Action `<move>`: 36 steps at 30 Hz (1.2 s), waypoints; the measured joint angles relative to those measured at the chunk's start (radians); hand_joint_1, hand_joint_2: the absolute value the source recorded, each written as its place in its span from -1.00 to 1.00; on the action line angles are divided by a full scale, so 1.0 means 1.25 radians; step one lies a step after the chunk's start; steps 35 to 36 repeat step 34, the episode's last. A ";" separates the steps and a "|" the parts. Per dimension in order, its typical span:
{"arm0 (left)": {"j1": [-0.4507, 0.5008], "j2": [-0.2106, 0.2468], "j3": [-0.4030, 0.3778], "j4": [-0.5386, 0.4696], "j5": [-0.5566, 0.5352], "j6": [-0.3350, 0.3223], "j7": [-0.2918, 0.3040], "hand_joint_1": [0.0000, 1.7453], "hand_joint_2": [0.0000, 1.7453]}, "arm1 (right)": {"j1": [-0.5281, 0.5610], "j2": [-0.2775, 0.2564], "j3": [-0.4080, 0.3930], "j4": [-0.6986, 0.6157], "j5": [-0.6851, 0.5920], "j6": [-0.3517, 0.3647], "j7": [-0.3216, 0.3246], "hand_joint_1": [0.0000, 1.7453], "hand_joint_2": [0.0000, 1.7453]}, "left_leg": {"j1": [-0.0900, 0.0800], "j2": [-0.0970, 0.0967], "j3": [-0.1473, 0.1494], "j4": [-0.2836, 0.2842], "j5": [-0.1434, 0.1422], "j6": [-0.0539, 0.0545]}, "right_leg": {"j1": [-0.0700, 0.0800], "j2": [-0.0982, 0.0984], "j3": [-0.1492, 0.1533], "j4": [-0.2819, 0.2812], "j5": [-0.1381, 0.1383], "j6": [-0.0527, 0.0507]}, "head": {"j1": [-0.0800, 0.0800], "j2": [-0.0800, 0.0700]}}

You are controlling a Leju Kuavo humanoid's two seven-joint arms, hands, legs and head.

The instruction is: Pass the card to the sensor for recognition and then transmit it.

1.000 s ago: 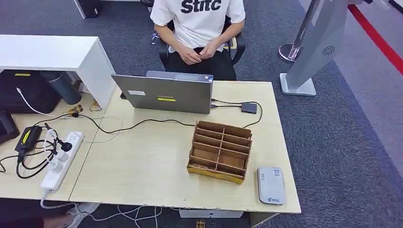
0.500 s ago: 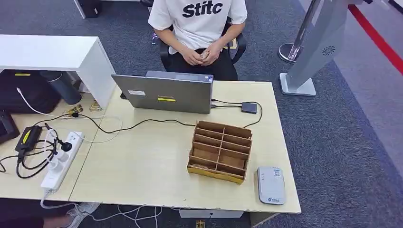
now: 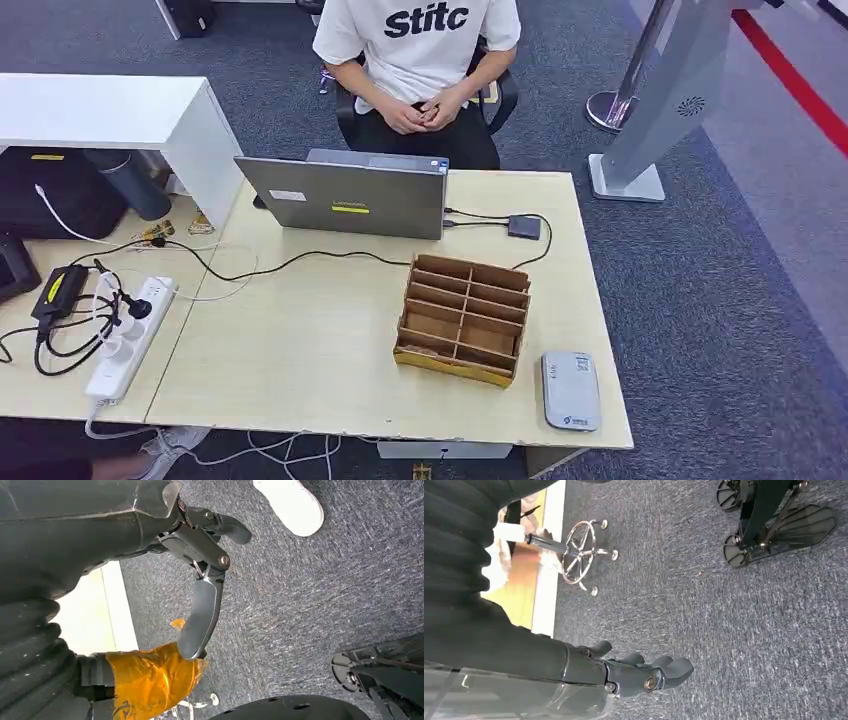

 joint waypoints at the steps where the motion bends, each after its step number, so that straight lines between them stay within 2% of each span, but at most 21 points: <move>1: 0.000 0.000 0.000 0.000 0.000 0.000 -0.002 -1.00 1.00 | 0.000 0.000 -0.001 0.000 0.001 0.001 -0.001 -1.00 1.00 | 0.000 0.000 0.000 0.000 0.000 0.000 | 0.000 0.000 0.000 0.000 0.000 0.000 | 0.000 0.000; 23: -0.002 0.004 0.013 -0.003 0.001 -0.007 0.001 -1.00 1.00 | -0.010 0.000 -0.029 0.002 0.029 0.044 0.023 -1.00 1.00 | 0.000 0.000 -0.002 -0.001 0.000 0.000 | 0.000 0.000 0.001 0.001 0.000 0.000 | 0.000 0.000; 25: -0.001 0.015 -0.010 0.008 0.001 0.001 0.023 -1.00 1.00 | -0.051 0.029 -0.038 -0.019 -0.047 0.084 0.099 -1.00 1.00 | 0.001 0.003 -0.003 -0.001 0.001 -0.002 | 0.001 0.004 -0.002 0.001 0.002 -0.002 | 0.001 0.000; 26: -0.002 0.029 -0.036 0.021 0.002 0.004 0.027 -1.00 1.00 | -0.090 0.048 -0.043 -0.036 -0.100 0.073 0.136 -1.00 1.00 | 0.001 0.008 -0.003 0.000 0.002 -0.003 | 0.001 0.008 -0.005 0.001 0.004 -0.004 | 0.002 0.000; 28: -0.016 0.054 -0.078 0.050 0.003 0.011 0.026 -1.00 1.00 | -0.158 0.078 -0.018 -0.036 -0.214 0.005 0.207 -1.00 1.00 | 0.002 0.013 -0.001 0.000 0.002 -0.004 | 0.002 0.013 -0.006 0.001 0.006 -0.004 | 0.001 0.000; 30: -0.024 0.068 -0.091 0.066 0.002 0.018 0.024 -1.00 1.00 | -0.183 0.094 0.043 -0.052 -0.336 -0.018 0.262 -1.00 1.00 | 0.001 0.009 0.000 0.000 0.004 -0.003 | 0.002 0.010 -0.005 0.001 0.005 -0.003 | 0.001 0.000; 32: -0.024 0.079 -0.103 0.078 0.000 0.026 0.024 -1.00 1.00 | -0.174 0.109 0.133 -0.092 -0.453 -0.033 0.315 -1.00 1.00 | 0.002 0.004 0.000 0.000 0.005 -0.004 | 0.002 0.006 -0.004 0.001 0.004 -0.003 | 0.000 0.000; 34: -0.021 0.086 -0.109 0.089 0.000 0.027 0.024 -1.00 1.00 | -0.149 0.117 0.215 -0.127 -0.508 -0.038 0.333 -1.00 1.00 | 0.002 0.003 -0.001 0.000 0.005 -0.004 | 0.002 0.004 -0.003 0.002 0.004 -0.004 | 0.001 0.000; 36: -0.021 0.086 -0.109 0.089 0.000 0.027 0.024 -1.00 1.00 | -0.149 0.117 0.215 -0.127 -0.508 -0.038 0.333 -1.00 1.00 | 0.002 0.003 -0.001 0.000 0.005 -0.004 | 0.002 0.004 -0.003 0.002 0.004 -0.004 | 0.001 0.000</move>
